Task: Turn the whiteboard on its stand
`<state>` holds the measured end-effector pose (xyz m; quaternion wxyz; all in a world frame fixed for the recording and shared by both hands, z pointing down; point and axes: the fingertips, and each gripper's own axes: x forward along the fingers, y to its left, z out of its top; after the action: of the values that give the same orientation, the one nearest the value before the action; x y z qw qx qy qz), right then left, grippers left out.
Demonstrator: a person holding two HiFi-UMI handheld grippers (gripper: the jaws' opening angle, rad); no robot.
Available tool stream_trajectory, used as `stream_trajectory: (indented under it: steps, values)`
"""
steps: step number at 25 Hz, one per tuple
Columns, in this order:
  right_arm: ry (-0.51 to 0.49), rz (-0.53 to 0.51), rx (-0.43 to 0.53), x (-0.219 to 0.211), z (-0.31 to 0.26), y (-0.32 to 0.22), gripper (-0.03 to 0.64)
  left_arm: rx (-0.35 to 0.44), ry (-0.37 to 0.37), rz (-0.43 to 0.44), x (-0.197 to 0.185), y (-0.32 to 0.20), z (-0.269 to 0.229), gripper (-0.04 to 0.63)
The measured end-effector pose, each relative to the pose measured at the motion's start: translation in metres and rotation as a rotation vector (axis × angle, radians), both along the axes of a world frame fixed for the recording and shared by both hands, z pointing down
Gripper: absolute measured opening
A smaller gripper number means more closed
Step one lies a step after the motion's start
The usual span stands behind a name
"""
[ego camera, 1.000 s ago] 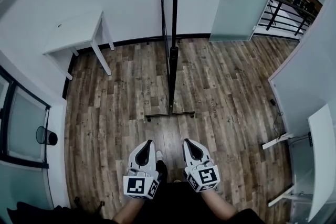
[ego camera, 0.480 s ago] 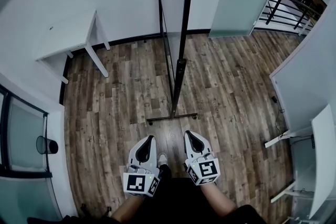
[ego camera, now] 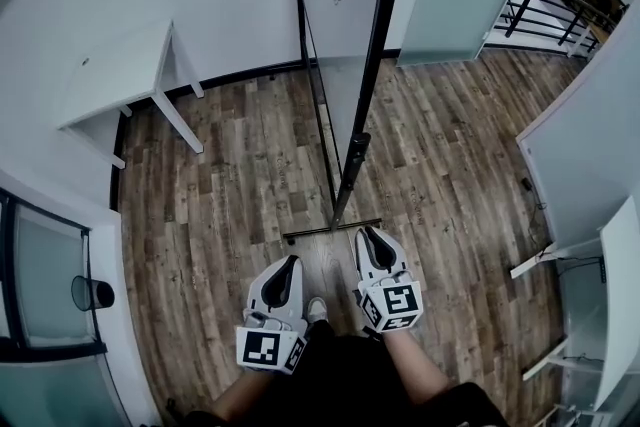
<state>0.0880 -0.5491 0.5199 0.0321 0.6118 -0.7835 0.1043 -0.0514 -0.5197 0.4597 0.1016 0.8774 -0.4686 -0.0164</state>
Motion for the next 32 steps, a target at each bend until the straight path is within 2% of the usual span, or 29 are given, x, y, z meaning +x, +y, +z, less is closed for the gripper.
stream_trajectory:
  steps: [2,6,11,20,32]
  values:
    - [0.006,0.014,-0.002,0.0,0.006,-0.018,0.018,0.004,0.0,0.008,-0.002,-0.009,0.002,0.018]
    - [0.017,0.028,-0.03,0.002,0.019,-0.057,0.105,-0.014,-0.002,0.02,-0.004,-0.027,0.01,0.018]
    - [0.038,0.07,-0.059,0.013,0.038,-0.096,0.144,-0.026,-0.001,0.021,-0.004,-0.039,0.014,0.018]
    - [0.083,0.108,-0.146,0.026,0.087,-0.146,0.193,-0.048,-0.002,0.018,-0.008,-0.047,0.023,0.018]
    - [0.116,0.117,-0.153,0.026,0.096,-0.181,0.204,-0.062,0.001,0.007,-0.016,-0.051,0.028,0.018]
